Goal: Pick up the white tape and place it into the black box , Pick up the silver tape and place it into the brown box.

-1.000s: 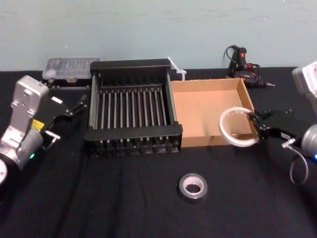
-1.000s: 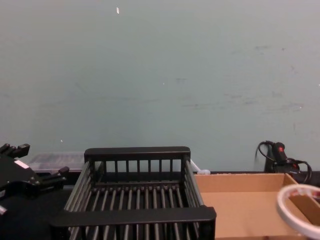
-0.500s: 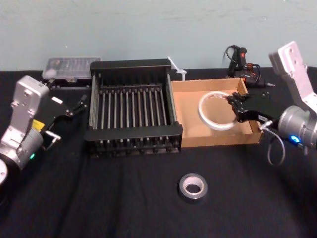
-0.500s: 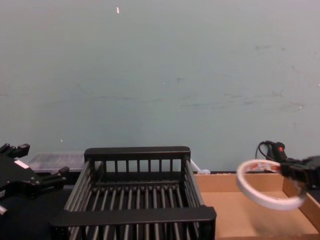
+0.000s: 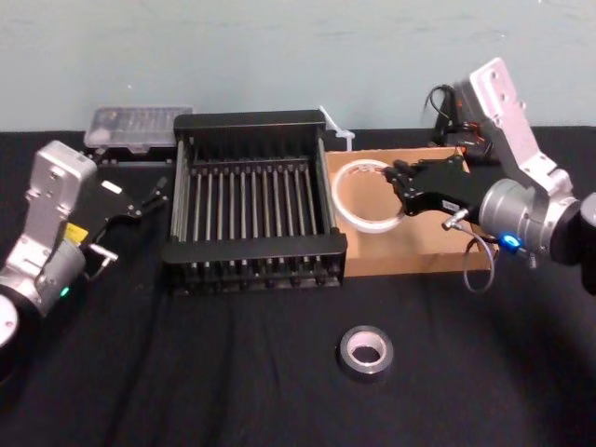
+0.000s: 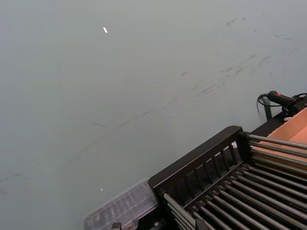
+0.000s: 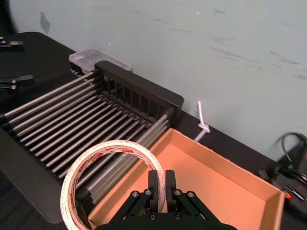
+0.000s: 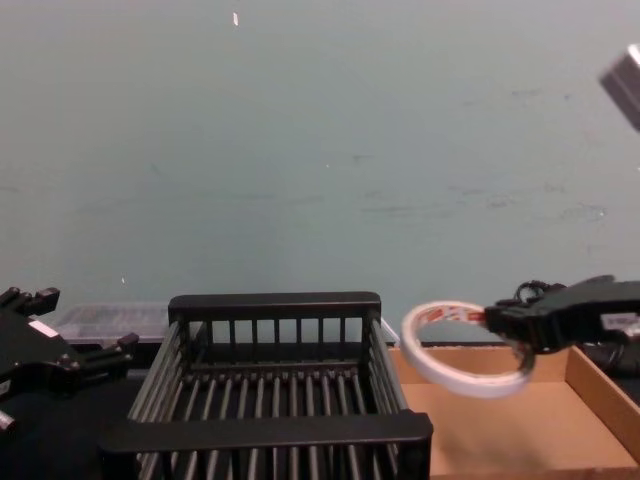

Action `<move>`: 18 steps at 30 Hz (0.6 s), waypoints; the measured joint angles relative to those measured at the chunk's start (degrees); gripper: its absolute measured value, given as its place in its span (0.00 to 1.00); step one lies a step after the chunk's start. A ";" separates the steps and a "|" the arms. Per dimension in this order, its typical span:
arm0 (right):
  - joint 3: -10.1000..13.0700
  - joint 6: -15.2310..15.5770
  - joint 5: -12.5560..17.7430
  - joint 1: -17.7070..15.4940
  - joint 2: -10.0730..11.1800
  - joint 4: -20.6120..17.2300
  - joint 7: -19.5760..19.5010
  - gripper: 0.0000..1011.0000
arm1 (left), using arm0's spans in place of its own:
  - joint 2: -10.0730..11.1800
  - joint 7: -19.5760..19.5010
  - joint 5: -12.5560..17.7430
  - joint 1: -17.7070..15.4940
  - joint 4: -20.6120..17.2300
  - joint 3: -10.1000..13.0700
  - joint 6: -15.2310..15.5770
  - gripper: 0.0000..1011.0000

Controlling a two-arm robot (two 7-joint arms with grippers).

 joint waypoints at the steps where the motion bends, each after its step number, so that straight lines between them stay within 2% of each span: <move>1: -0.24 0.02 -0.16 0.26 -0.16 0.24 0.13 0.09 | 0.00 0.00 0.00 0.00 0.00 0.00 0.00 0.99; 18: -4.04 0.21 -2.32 5.74 -4.89 5.43 1.21 0.09 | 0.00 0.00 0.00 0.00 0.00 0.00 0.00 0.99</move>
